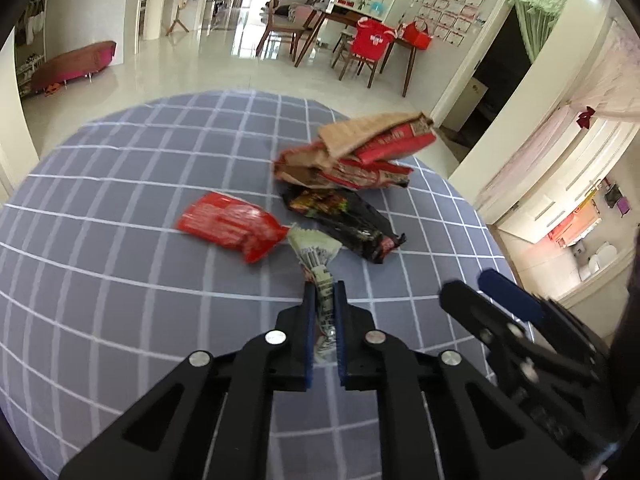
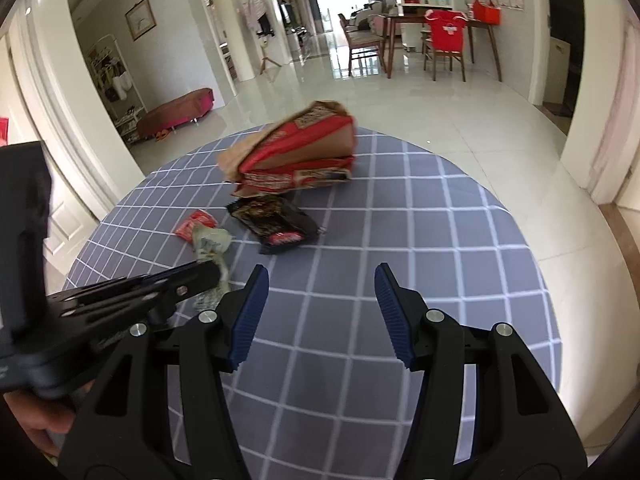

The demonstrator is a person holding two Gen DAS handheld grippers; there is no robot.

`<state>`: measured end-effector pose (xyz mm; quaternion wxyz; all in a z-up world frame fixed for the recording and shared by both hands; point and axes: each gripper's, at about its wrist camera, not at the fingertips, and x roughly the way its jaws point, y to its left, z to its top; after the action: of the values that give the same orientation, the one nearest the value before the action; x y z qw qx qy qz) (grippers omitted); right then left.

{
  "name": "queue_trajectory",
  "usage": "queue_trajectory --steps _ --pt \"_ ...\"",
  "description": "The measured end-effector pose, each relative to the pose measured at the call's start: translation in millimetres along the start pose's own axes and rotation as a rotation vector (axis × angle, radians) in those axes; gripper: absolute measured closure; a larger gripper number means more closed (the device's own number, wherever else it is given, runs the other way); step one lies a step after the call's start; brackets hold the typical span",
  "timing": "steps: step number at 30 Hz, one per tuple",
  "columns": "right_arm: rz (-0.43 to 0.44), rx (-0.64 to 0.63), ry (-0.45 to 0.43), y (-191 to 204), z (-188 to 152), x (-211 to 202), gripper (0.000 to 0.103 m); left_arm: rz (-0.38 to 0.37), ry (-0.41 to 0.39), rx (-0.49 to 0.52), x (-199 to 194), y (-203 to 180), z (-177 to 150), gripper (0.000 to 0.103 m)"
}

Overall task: Collect trash
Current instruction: 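Grasp the green-white wrapper with the left tool while the right tool grasps the black snack wrapper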

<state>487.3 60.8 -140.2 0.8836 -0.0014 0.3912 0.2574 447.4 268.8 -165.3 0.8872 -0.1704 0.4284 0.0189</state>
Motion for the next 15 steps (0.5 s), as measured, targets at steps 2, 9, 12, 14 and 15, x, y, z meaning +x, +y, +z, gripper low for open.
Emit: queue_trajectory --steps 2,9,12,14,15 --pt "0.007 -0.023 0.008 10 5 9 0.048 0.008 -0.028 -0.013 -13 13 0 0.095" --pt "-0.024 -0.11 0.054 39 24 51 0.047 0.064 -0.08 -0.046 -33 48 8 0.095" --pt "-0.046 -0.148 0.077 44 30 67 0.047 0.073 -0.081 -0.042 -32 52 10 0.095" --pt "-0.037 -0.167 0.109 45 32 76 0.05 0.072 -0.076 -0.037 -30 51 11 0.095" --pt "-0.043 -0.181 0.12 46 31 80 0.062 0.072 -0.075 -0.034 -30 51 11 0.095"
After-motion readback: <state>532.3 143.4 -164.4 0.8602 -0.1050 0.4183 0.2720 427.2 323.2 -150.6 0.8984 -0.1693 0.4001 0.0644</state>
